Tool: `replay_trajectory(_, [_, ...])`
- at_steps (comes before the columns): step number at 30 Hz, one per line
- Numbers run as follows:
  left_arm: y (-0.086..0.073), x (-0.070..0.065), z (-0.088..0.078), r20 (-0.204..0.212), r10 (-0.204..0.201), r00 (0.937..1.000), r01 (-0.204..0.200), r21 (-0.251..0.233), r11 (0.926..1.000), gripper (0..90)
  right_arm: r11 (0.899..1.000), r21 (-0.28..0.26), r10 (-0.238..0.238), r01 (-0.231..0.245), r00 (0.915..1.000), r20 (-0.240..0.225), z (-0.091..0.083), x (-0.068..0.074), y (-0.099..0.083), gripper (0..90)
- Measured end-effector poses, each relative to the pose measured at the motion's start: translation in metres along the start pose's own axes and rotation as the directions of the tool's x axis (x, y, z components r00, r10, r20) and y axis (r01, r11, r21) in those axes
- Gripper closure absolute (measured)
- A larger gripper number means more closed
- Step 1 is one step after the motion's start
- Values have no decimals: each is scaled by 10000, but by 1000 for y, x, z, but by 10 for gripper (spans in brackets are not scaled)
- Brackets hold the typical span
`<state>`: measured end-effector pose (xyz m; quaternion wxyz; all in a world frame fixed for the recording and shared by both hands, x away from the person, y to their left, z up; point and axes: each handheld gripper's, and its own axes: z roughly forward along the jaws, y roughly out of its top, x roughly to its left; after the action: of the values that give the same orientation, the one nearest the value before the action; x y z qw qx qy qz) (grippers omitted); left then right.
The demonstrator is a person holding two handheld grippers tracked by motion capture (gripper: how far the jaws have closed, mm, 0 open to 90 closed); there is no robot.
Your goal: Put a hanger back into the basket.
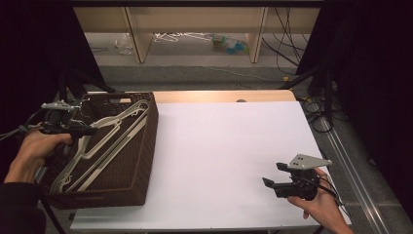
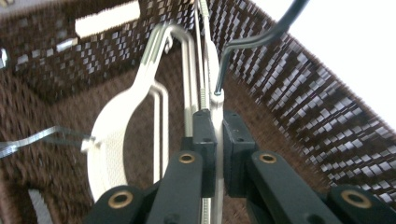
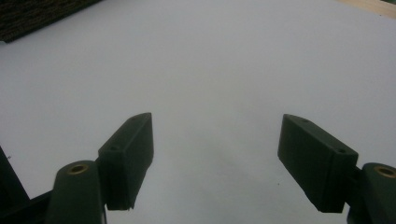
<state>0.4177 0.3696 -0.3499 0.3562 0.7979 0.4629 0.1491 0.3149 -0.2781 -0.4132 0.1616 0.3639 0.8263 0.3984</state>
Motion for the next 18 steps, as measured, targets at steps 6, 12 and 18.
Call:
replay_trajectory(6, [-8, 5, 12, 61, -267, 9996, 266, 24, 9996, 851, 10000, -4, 5, -5, 10000, 12, 0, -1, 0, 279])
replay_trajectory(12, [-14, 11, 27, -295, -688, 9972, 690, 43, 9976, 839, 10000, 18, -33, 33, 10000, -15, 0, 0, 0, 279])
replay_trajectory(18, [-25, 21, 31, -1090, -1103, 9879, 1089, -188, 9939, 792, 10000, 24, 76, -76, 10000, 16, -1, -2, -1, 279])
